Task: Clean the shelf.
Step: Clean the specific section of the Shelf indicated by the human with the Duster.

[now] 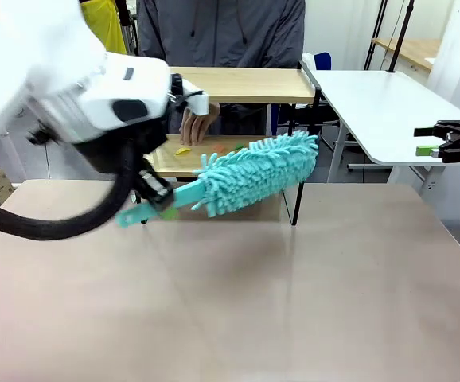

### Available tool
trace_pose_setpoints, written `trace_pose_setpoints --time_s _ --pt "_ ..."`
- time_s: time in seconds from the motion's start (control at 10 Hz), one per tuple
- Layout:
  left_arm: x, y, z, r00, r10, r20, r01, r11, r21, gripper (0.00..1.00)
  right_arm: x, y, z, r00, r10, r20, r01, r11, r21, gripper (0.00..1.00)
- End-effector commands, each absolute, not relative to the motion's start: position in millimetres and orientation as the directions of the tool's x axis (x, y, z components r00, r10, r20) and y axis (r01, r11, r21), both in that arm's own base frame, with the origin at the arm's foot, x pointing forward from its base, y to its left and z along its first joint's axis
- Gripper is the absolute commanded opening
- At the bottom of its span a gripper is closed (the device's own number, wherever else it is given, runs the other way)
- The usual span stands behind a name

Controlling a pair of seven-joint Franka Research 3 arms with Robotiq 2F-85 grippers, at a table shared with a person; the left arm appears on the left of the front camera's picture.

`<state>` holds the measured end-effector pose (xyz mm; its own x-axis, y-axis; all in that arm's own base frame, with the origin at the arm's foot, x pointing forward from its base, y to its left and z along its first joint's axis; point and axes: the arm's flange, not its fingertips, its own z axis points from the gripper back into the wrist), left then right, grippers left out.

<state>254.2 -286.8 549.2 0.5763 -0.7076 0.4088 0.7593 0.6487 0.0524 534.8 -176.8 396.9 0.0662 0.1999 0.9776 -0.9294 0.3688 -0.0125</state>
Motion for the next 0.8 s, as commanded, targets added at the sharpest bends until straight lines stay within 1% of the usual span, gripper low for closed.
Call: trace_pose_setpoints --time_s 0.0,0.1,0.2,0.3,0.4,0.5,0.7 --pt "261.0 -310.6 526.4 0.629 -0.632 0.452 0.657 0.743 0.124 0.13 534.8 -175.0 399.1 0.062 0.203 0.977 -0.93 0.368 -0.017 1.0" --pt "269.7 -318.8 527.2 0.634 -0.619 0.463 0.651 0.751 0.113 0.13 534.8 -175.0 399.1 0.062 0.203 0.977 -0.93 0.368 -0.017 1.0" --pt "271.9 -321.4 531.4 0.652 -0.604 0.458 0.66 0.75 0.051 0.13 534.8 -175.0 399.1 0.062 0.203 0.977 -0.93 0.368 -0.017 1.0" --pt "256.7 -313.3 529.6 0.612 -0.642 0.462 0.69 0.719 0.085 0.13 534.8 -175.0 399.1 0.062 0.203 0.977 -0.93 0.368 -0.017 1.0" --pt "256.7 -313.3 529.6 0.612 -0.642 0.462 0.69 0.719 0.085 0.13 534.8 -175.0 399.1 0.062 0.203 0.977 -0.93 0.368 -0.017 1.0" --pt "265.6 -319.9 521.6 0.633 -0.627 0.454 0.676 0.734 0.072 0.13 534.8 -175.0 399.1 0.062 0.203 0.977 -0.93 0.368 -0.017 1.0" --pt "282.0 -352.2 522.8 0.689 -0.534 0.489 0.571 0.816 0.087 0.13 534.8 -175.0 399.1 0.062 0.203 0.977 -0.93 0.368 -0.017 1.0"
